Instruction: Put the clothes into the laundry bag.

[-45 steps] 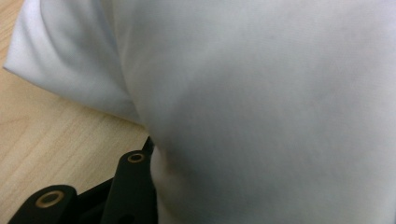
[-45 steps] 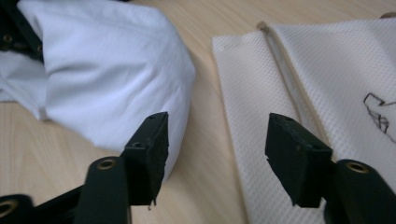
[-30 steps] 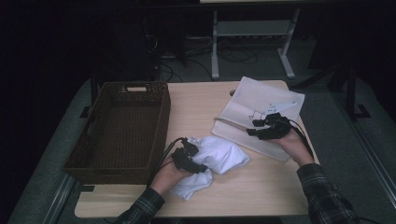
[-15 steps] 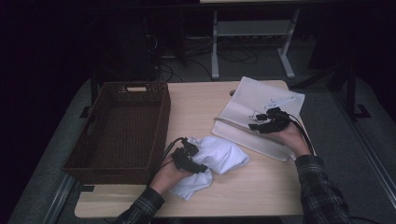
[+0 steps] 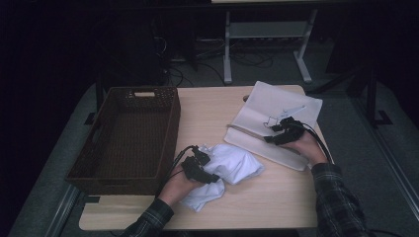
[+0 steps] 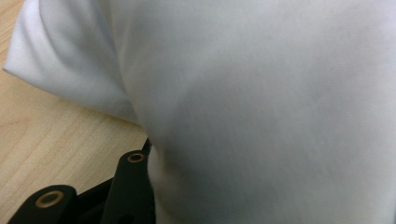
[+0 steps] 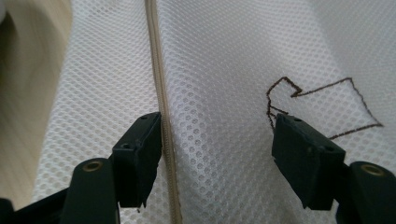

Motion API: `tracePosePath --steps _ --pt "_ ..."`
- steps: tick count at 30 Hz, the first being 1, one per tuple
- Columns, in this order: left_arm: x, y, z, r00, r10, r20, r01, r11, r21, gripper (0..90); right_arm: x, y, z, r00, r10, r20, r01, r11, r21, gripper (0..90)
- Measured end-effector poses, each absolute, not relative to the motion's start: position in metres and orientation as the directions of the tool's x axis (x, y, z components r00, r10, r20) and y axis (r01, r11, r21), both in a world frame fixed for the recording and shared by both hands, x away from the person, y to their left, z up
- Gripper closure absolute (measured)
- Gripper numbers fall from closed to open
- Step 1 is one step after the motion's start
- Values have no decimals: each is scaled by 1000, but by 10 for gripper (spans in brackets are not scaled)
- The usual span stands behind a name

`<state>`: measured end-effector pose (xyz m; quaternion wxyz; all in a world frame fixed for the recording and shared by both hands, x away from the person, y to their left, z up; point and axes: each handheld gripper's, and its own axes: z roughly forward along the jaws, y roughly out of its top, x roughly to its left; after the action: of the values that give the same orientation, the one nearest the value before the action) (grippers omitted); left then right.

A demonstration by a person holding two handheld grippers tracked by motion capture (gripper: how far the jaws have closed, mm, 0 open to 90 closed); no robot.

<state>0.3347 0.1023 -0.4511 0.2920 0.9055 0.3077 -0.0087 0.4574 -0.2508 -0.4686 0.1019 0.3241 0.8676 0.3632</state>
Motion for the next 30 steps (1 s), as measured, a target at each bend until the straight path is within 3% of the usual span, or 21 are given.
tracePosePath --steps 9,14,19,26,30 --pt "334 102 -451 811 553 -192 562 -642 522 558 455 -257 -476 -745 664 64 496 487 719 470" --pt "334 101 -451 811 554 -188 561 -643 522 559 452 -255 -476 -739 674 31 487 501 715 593" --pt "334 101 -451 811 554 -186 560 -644 522 560 450 -252 -475 -725 688 29 500 497 709 642" --pt "334 101 -451 813 553 -183 557 -646 521 561 446 -246 -474 -723 690 28 504 499 706 848" --pt "334 101 -451 813 553 -181 556 -648 520 562 445 -241 -472 -709 705 16 508 495 705 862"
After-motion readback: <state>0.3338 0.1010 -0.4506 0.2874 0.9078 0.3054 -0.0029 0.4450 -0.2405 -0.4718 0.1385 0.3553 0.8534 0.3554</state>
